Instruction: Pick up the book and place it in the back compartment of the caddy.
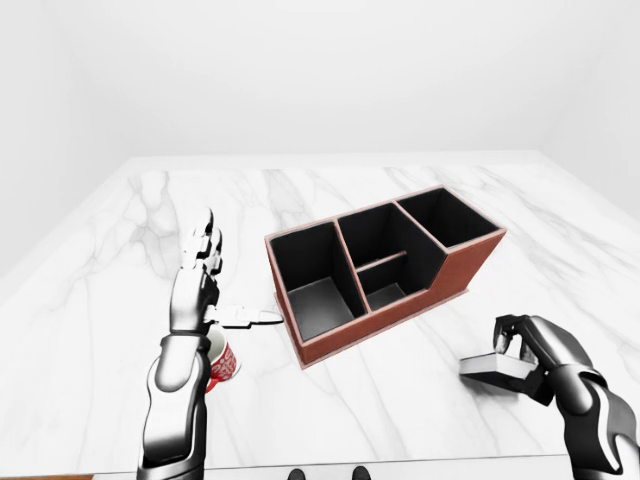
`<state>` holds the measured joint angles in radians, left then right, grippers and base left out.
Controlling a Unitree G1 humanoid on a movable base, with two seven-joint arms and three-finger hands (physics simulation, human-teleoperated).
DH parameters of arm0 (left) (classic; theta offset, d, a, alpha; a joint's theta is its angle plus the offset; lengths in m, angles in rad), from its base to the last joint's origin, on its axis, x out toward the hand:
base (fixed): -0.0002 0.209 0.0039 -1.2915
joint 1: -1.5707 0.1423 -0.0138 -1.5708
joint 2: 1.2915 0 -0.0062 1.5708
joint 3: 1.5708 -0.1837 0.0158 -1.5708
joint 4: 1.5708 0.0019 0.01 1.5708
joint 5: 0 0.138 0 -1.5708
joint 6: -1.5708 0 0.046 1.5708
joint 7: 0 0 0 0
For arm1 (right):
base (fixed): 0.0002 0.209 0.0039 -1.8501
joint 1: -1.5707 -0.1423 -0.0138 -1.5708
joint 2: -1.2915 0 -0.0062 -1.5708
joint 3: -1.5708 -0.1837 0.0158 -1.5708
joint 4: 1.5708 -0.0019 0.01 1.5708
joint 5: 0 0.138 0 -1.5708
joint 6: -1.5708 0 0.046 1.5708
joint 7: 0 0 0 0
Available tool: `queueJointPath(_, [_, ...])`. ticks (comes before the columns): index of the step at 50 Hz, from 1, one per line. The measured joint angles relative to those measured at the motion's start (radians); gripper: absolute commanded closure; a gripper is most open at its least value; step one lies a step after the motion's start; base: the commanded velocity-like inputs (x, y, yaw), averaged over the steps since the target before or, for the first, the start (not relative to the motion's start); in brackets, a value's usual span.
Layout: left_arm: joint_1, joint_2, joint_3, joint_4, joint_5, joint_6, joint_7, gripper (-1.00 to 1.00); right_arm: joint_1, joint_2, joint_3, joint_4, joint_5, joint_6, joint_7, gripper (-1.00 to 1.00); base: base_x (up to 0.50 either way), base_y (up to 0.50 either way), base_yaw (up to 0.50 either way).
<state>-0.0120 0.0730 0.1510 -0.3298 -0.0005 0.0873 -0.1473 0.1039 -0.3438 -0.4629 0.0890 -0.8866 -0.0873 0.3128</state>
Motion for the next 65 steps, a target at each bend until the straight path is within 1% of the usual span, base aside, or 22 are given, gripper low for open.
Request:
queueJointPath(6, [0.001,0.0,0.0,-0.004,0.0,0.0,0.0,-1.0,0.008,0.007,-0.001,-0.021,0.002,0.0,0.018,1.0,0.0,0.0,0.0])
queueJointPath(13, [0.001,-0.001,0.0,-0.002,0.001,0.0,0.0,-1.0,0.009,0.026,-0.003,-0.09,-0.006,0.0,0.065,1.0,0.0,0.0,0.0])
queueJointPath(26, [0.0,-0.001,-0.003,0.003,0.002,0.0,0.0,-1.0,-0.039,0.042,0.02,-0.256,-0.002,0.002,0.175,1.0,0.0,0.0,0.0])
queueJointPath(38, [0.0,-0.001,-0.004,0.005,0.003,0.0,0.0,-1.0,-0.093,0.056,0.064,-0.41,-0.017,0.033,0.286,1.0,0.0,0.0,0.0])
queueJointPath(50, [0.0,-0.001,-0.004,0.007,0.004,0.0,0.0,-1.0,-0.133,0.066,0.106,-0.505,-0.042,0.054,0.364,1.0,0.0,0.0,0.0])
queueJointPath(55, [0.0,-0.001,-0.004,0.006,0.003,0.0,0.0,-1.0,-0.147,0.068,0.12,-0.53,-0.05,0.06,0.386,1.0,0.0,0.0,0.0])
queueJointPath(65, [-0.001,-0.001,-0.004,0.007,0.004,0.0,0.001,-1.0,-0.176,0.07,0.144,-0.569,-0.063,0.074,0.386,1.0,0.0,0.0,0.0])
